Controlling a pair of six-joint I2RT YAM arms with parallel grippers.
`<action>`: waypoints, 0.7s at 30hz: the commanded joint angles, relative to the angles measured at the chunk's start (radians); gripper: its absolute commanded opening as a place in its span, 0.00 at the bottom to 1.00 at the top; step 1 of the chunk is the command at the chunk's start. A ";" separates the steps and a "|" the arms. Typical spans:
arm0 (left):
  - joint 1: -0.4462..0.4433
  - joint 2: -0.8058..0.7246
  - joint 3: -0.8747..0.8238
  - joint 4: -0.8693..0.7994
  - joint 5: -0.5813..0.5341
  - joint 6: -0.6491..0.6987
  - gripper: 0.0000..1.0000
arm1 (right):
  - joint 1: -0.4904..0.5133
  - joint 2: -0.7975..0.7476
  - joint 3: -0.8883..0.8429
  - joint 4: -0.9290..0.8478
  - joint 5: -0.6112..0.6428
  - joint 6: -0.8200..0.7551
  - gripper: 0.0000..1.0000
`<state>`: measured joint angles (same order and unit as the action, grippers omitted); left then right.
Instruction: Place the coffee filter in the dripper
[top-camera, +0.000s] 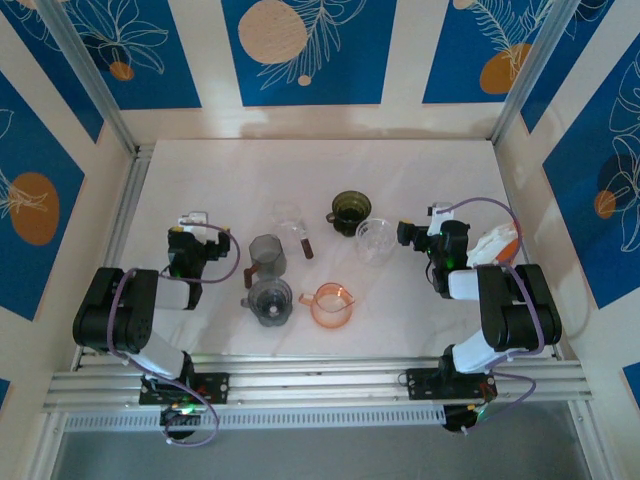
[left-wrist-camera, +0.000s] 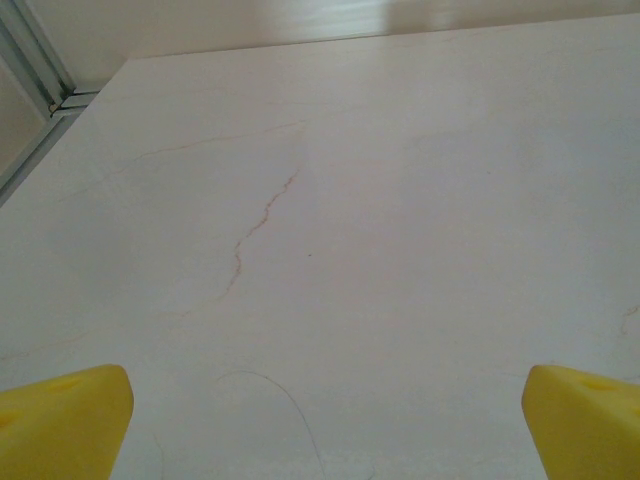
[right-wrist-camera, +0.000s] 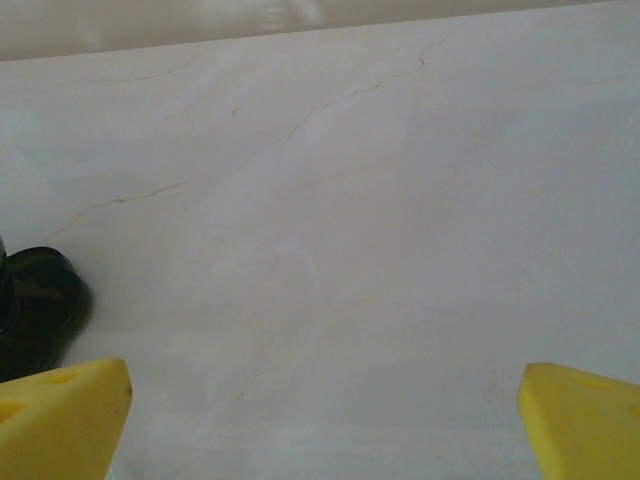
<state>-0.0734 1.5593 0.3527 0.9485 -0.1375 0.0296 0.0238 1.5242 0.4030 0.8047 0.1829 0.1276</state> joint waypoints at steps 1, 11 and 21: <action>-0.007 0.004 0.016 -0.004 0.022 0.012 1.00 | -0.004 -0.002 0.001 0.024 0.009 -0.011 0.99; -0.006 0.004 0.015 -0.002 0.023 0.012 1.00 | -0.004 -0.002 -0.001 0.026 0.009 -0.011 0.99; -0.004 0.004 0.017 -0.009 0.031 0.009 1.00 | -0.017 -0.004 0.001 0.022 -0.019 -0.005 0.99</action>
<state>-0.0734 1.5593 0.3527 0.9485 -0.1349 0.0296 0.0212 1.5242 0.4030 0.8047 0.1814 0.1280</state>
